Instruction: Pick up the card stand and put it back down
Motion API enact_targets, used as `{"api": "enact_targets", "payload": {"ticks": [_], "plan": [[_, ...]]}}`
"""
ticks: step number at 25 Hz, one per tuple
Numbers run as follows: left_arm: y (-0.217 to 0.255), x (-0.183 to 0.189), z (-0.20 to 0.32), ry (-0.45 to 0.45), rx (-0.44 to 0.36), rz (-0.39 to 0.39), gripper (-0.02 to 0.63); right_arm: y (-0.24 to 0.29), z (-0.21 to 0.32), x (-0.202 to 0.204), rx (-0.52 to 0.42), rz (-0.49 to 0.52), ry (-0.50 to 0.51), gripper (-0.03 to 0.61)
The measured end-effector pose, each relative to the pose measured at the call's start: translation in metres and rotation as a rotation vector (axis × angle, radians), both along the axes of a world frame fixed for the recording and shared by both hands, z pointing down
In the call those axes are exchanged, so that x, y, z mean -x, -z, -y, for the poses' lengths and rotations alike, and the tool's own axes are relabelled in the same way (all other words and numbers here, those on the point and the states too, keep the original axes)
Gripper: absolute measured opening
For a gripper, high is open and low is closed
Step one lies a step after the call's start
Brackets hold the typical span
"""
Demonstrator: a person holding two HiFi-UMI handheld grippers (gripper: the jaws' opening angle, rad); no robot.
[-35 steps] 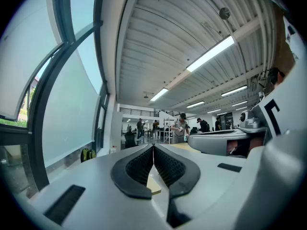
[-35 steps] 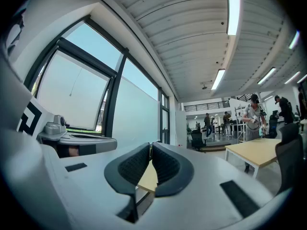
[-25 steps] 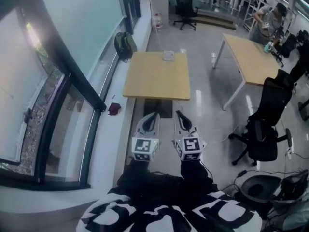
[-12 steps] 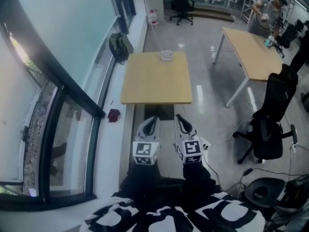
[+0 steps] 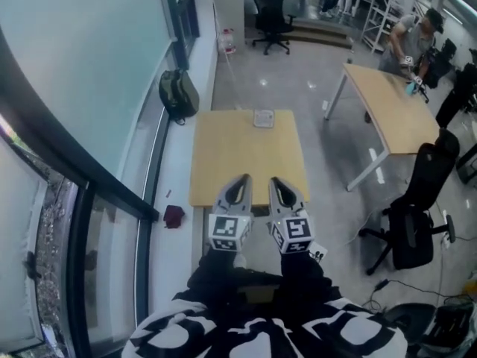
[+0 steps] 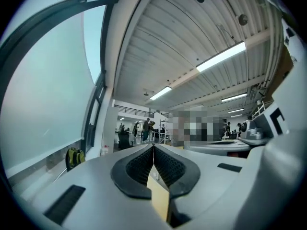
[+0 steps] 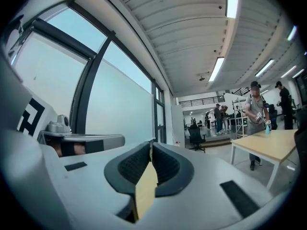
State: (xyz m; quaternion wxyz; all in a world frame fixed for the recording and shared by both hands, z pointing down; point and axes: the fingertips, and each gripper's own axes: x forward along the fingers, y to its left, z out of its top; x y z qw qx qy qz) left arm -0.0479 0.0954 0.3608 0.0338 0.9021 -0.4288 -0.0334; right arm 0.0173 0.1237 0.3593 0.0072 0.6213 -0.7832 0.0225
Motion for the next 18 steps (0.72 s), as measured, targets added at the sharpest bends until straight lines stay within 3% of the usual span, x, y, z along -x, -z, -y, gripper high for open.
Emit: {"api": "enact_targets", "payload": {"ticks": [7,14,18], "plan": [[-0.017,0.008,0.062,-0.072,0.04,-0.026,0.011,-0.005,0.063,0.003,0.015,-0.026,-0.052,0.035],[-0.043,-0.003,0.099,-0.097,0.066,0.006,0.011,-0.028,0.099,-0.01,0.058,-0.028,-0.075,0.035],[-0.058,-0.005,0.129,-0.066,0.07,-0.021,0.011,-0.051,0.129,-0.003,0.07,-0.055,0.041,0.025]]}}
